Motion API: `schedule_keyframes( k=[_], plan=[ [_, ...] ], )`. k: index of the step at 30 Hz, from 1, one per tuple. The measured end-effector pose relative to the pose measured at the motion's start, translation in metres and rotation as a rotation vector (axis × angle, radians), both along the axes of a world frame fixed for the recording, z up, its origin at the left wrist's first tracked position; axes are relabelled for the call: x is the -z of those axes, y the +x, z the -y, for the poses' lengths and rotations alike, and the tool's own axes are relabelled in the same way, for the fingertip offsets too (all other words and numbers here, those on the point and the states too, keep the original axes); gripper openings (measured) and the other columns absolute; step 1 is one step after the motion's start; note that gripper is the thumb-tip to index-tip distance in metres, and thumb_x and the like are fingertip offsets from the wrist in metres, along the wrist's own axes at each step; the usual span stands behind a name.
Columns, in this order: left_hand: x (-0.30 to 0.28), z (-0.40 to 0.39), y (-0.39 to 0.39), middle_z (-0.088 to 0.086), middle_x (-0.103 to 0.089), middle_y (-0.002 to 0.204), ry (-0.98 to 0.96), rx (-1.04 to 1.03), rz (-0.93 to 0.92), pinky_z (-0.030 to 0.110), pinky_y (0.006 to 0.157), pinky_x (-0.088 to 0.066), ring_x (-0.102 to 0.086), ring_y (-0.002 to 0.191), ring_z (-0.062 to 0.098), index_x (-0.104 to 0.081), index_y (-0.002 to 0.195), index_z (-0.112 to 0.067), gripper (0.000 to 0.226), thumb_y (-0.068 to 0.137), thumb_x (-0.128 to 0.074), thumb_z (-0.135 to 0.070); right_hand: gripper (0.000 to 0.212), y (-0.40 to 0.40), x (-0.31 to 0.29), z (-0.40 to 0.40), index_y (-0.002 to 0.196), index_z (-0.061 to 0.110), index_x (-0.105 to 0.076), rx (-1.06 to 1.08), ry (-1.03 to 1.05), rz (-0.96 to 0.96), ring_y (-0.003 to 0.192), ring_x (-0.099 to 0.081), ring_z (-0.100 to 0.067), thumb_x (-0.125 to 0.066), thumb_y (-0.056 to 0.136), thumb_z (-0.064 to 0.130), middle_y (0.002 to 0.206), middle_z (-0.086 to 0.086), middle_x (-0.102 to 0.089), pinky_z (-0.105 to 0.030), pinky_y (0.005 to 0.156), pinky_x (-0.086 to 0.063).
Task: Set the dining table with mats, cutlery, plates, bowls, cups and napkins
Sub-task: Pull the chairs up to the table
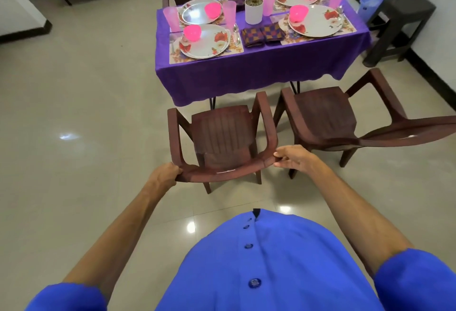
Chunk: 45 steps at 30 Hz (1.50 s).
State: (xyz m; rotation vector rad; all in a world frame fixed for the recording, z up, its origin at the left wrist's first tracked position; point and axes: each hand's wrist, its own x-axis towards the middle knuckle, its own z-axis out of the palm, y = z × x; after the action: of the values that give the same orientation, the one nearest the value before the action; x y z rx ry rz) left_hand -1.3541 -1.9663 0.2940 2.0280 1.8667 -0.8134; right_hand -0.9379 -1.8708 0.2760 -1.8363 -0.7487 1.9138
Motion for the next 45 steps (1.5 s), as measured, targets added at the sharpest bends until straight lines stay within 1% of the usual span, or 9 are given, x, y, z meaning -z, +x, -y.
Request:
schedule_keyframes(
  k=[8, 15, 22, 24, 27, 32, 37, 41, 45],
  plan=[
    [0.001, 0.009, 0.002, 0.011, -0.069, 0.120, 0.033, -0.002, -0.014, 0.034, 0.091, -0.050, -0.066, 0.113, 0.028, -0.058, 0.142, -0.019, 0.044, 0.099, -0.059, -0.012, 0.034, -0.004, -0.008, 0.007, 0.133, 0.005, -0.064, -0.077, 0.079, 0.066, 0.087, -0.071, -0.024, -0.062, 0.099, 0.000, 0.102, -0.013, -0.069, -0.028, 0.065, -0.061],
    [0.003, 0.018, 0.004, 0.012, -0.070, 0.117, 0.024, -0.010, -0.024, 0.034, 0.088, -0.050, -0.066, 0.110, 0.028, -0.059, 0.142, -0.016, 0.042, 0.100, -0.059, -0.013, 0.033, 0.000, -0.001, 0.004, 0.130, 0.005, -0.067, -0.102, 0.097, 0.085, 0.099, -0.073, -0.032, -0.066, 0.097, 0.003, 0.118, -0.020, -0.071, -0.029, 0.066, -0.062],
    [-0.002, 0.025, 0.010, 0.011, -0.068, 0.113, 0.034, -0.075, -0.036, 0.037, 0.082, -0.054, -0.067, 0.106, 0.029, -0.062, 0.132, -0.014, 0.034, 0.099, -0.054, -0.009, 0.031, 0.004, 0.005, 0.007, 0.129, 0.008, -0.067, -0.110, 0.123, 0.098, 0.102, -0.074, -0.036, -0.068, 0.098, 0.007, 0.115, -0.022, -0.072, -0.032, 0.070, -0.064],
    [-0.001, 0.026, 0.014, 0.008, -0.067, 0.114, 0.014, -0.113, -0.019, 0.038, 0.084, -0.056, -0.067, 0.106, 0.027, -0.062, 0.128, -0.013, 0.030, 0.098, -0.061, -0.021, 0.031, 0.008, 0.007, 0.012, 0.129, 0.010, -0.066, -0.119, 0.167, 0.114, 0.097, -0.076, -0.034, -0.068, 0.099, 0.011, 0.112, -0.022, -0.073, -0.037, 0.078, -0.065],
    [-0.003, 0.022, 0.026, 0.002, -0.067, 0.117, -0.009, -0.102, 0.036, 0.035, 0.086, -0.054, -0.065, 0.108, 0.024, -0.059, 0.129, -0.019, 0.048, 0.092, -0.070, -0.048, 0.027, 0.026, 0.007, 0.028, 0.127, 0.011, -0.065, -0.119, 0.194, 0.147, 0.091, -0.077, -0.031, -0.066, 0.100, 0.015, 0.105, -0.022, -0.074, -0.039, 0.079, -0.065],
    [-0.004, 0.009, 0.076, -0.007, -0.071, 0.115, -0.007, -0.048, 0.362, 0.036, 0.087, -0.058, -0.066, 0.099, 0.015, -0.063, 0.131, -0.029, 0.071, 0.081, -0.056, -0.079, 0.018, 0.104, 0.006, 0.073, 0.117, 0.006, -0.069, 0.021, 0.108, 0.189, 0.079, -0.072, -0.027, -0.060, 0.102, 0.010, 0.100, -0.019, -0.073, -0.037, 0.072, -0.063],
    [-0.014, -0.012, 0.168, -0.003, -0.062, 0.136, 0.075, 0.061, 0.605, 0.041, 0.105, -0.050, -0.059, 0.126, 0.020, -0.058, 0.140, -0.024, 0.054, 0.098, -0.057, -0.058, 0.016, 0.214, -0.008, 0.109, 0.109, 0.005, -0.071, 0.311, 0.055, 0.244, 0.080, -0.071, -0.029, -0.064, 0.096, 0.010, 0.096, -0.016, -0.071, -0.037, 0.072, -0.061],
    [-0.025, -0.043, 0.251, 0.001, -0.067, 0.122, 0.136, 0.155, 0.734, 0.036, 0.098, -0.051, -0.063, 0.112, 0.018, -0.067, 0.126, -0.018, 0.031, 0.101, -0.063, -0.037, 0.018, 0.306, -0.029, 0.101, 0.101, 0.008, -0.070, 0.490, 0.102, 0.225, 0.074, -0.070, -0.024, -0.053, 0.097, 0.008, 0.098, -0.015, -0.068, -0.037, 0.073, -0.060],
    [-0.032, -0.074, 0.321, 0.003, -0.070, 0.117, 0.166, 0.055, 0.801, 0.036, 0.095, -0.054, -0.066, 0.105, 0.019, -0.066, 0.132, -0.016, 0.034, 0.102, -0.063, -0.032, 0.021, 0.383, -0.032, 0.058, 0.102, 0.009, -0.059, 0.599, 0.121, 0.152, 0.086, -0.069, -0.028, -0.046, 0.105, 0.026, 0.103, -0.015, -0.065, -0.042, 0.085, -0.057]
  ],
)
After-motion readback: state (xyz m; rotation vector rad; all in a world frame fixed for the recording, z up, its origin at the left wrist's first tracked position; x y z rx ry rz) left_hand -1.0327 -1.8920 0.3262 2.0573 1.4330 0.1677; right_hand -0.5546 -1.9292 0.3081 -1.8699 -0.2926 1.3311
